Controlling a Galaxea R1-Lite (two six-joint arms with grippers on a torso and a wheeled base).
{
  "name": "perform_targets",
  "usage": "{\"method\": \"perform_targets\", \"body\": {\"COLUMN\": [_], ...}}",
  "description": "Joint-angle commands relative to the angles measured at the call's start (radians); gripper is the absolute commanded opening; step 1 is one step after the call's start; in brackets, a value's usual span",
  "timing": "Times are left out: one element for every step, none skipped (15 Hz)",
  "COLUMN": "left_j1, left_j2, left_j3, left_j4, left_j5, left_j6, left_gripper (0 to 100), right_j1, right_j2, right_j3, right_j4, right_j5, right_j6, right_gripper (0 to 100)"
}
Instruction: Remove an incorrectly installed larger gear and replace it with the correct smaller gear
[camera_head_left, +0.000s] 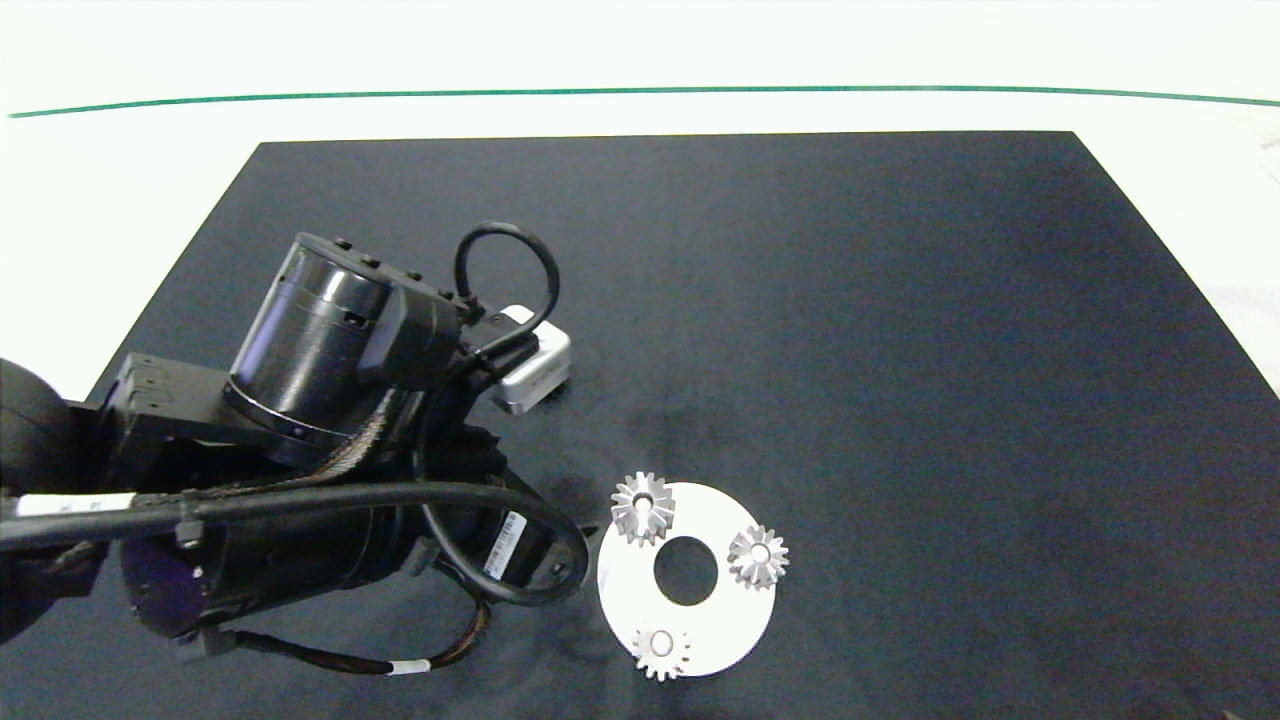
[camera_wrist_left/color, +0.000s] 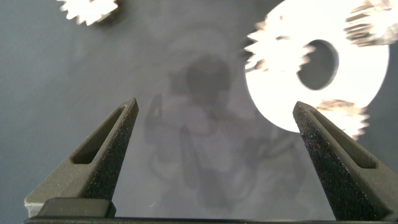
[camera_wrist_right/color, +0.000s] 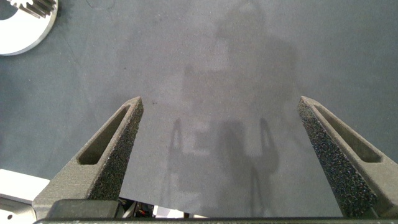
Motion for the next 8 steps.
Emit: {"method": "perform_targets", "body": {"left_j1": [-0.044, -0.052, -0.069, -0.077, -0.09, -0.095, -0.097, -0.103], "left_j2": [0.095, 0.106, 0.12, 0.129, 0.145, 0.166, 0.175, 0.203], "left_j3": [-0.09, -0.124, -0.158, -0.179, -0.196, -0.213, -0.222, -0.251], "left_j4": [0.056, 0.093, 0.129, 0.145, 0.146, 0.148, 0.148, 0.154], "left_j5": [0.009, 0.009, 0.009, 0.011, 0.018, 0.04, 0.044, 0.046], "left_j6": [0.003, 0.003, 0.002, 0.002, 0.002, 0.003, 0.003, 0.005], "left_gripper": [100, 100, 100, 100, 100, 100, 100, 100], "right_j1": [0.0, 0.0, 0.0, 0.0, 0.0, 0.0, 0.0, 0.0], "right_j2": [-0.005, -0.004, -0.004, -0.005, -0.005, -0.005, -0.005, -0.005], "right_j3": [0.005, 0.005, 0.005, 0.005, 0.005, 0.005, 0.005, 0.006], "right_j4": [0.002, 0.002, 0.0, 0.0, 0.0, 0.0, 0.0, 0.0], "right_j5": [0.001, 0.001, 0.001, 0.001, 0.001, 0.001, 0.001, 0.001], "right_j6": [-0.001, -0.001, -0.001, -0.001, -0.001, -0.001, -0.001, -0.001], "right_gripper": [100, 100, 100, 100, 100, 100, 100, 100]}}
